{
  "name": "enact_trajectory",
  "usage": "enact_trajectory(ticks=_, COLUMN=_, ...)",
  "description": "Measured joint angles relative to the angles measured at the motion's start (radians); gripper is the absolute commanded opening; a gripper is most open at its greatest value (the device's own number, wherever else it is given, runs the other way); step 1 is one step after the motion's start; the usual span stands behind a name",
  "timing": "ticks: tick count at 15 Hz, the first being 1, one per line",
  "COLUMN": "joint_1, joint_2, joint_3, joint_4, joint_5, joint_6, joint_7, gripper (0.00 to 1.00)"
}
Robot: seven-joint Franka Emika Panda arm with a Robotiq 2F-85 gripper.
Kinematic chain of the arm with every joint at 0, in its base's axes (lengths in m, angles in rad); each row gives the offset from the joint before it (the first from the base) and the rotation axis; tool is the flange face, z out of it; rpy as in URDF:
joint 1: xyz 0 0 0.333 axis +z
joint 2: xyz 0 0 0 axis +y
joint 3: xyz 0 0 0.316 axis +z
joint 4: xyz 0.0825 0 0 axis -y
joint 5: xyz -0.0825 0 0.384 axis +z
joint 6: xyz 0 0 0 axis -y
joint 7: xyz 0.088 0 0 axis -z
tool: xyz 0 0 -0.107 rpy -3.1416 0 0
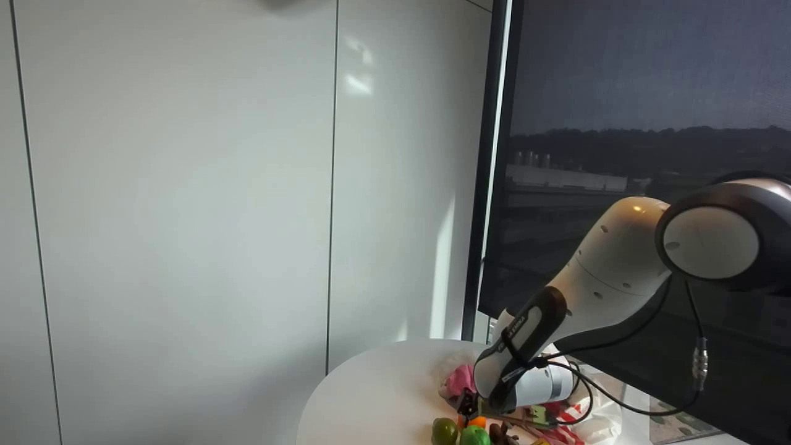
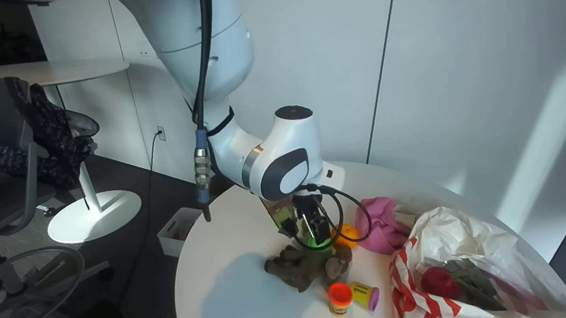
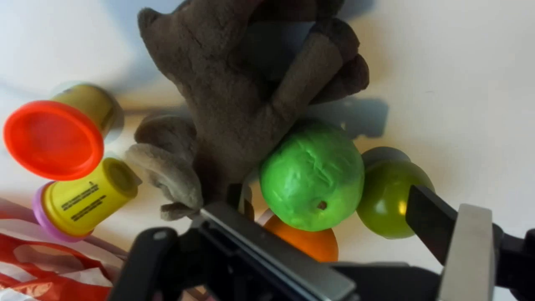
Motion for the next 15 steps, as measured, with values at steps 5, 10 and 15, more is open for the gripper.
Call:
enact_trajectory(ticks=5, joint_1=0.01, joint_2=-0.005, joint_3=-0.05, joint_4=-0.057, joint_5=-0.173, joint_6=-0.088, joint_7=0.043, gripper=1.0)
enact_trajectory(ticks=10, joint_1=-0.033, joint_2=0.004, joint_3=0.011, joint_4=-0.081, joint_5=-0.203, joint_6=-0.129, joint_7=0.033, gripper=1.0)
enact_trajectory(ticks=15, joint_1=-0.079, joint_2=0.051, joint_3=0.047, joint_4=-0.077, joint_5=-0.208, joint_6=-0.116, joint_7=0.004, gripper=1.0)
